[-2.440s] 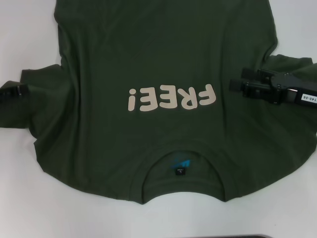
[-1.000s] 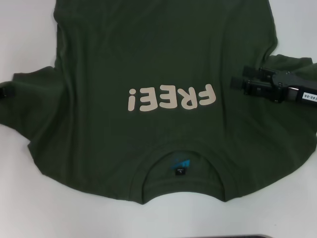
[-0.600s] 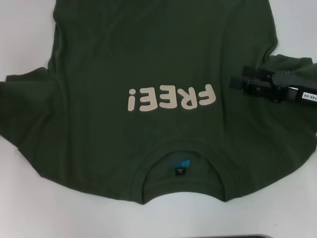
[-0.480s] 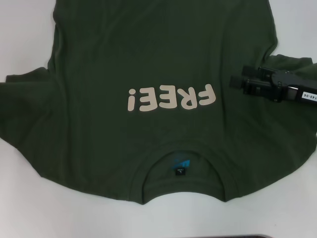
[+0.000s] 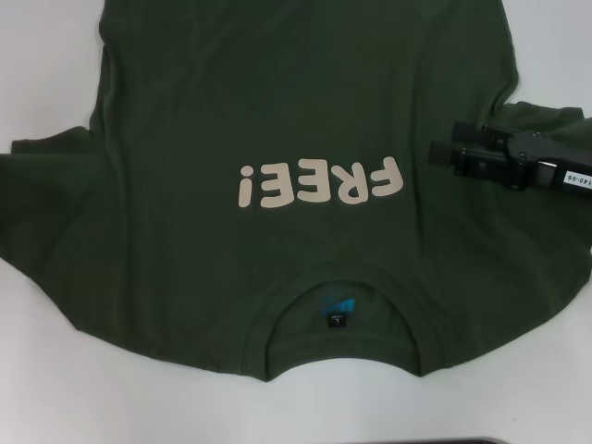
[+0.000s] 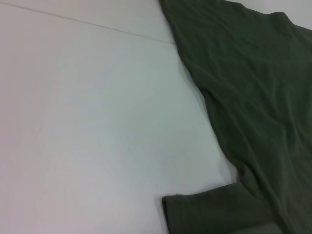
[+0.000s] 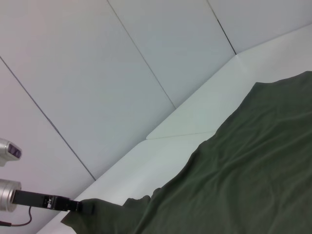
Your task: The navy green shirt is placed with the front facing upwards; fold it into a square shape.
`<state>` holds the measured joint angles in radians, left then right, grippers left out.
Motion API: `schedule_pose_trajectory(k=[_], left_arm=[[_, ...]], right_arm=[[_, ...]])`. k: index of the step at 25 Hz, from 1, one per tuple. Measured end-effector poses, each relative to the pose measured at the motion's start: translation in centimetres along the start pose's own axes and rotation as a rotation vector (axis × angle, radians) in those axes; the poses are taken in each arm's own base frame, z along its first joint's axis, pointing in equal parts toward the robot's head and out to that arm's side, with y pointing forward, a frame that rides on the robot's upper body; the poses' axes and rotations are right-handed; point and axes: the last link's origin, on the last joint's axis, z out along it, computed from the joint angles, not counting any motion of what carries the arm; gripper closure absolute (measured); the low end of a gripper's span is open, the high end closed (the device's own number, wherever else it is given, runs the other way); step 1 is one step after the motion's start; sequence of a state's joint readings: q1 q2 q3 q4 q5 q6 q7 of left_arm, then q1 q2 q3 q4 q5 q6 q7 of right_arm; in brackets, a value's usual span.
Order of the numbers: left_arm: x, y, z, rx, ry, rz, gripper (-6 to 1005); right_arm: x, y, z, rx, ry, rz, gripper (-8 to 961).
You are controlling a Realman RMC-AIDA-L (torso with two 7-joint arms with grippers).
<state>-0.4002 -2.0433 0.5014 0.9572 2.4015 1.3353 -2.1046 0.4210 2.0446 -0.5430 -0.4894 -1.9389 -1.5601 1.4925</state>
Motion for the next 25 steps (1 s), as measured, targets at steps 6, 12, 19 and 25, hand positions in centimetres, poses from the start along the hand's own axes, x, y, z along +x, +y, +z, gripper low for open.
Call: schedule_pose_trajectory(k=[6, 12, 19, 25], left_arm=[[-0.02, 0.18, 0.10, -0.010, -0.004, 0.000, 932], [0.03, 0.23, 0.06, -0.014, -0.003, -0.010, 927], [0.14, 0.36, 0.18, -0.019, -0.005, -0.005, 922], [0.30, 0.52, 0.33, -0.023, -0.006, -0.004, 893]], right_arm=[[0.03, -0.01, -0.02, 0.001, 0.000, 0.001, 38], [-0.02, -0.06, 0.00, 0.004, -0.001, 0.000, 38], [-0.08, -0.07, 0.05, 0.004, -0.001, -0.001, 38], [-0.17, -0.06, 0.13, 0.002, -0.001, -0.003, 38]])
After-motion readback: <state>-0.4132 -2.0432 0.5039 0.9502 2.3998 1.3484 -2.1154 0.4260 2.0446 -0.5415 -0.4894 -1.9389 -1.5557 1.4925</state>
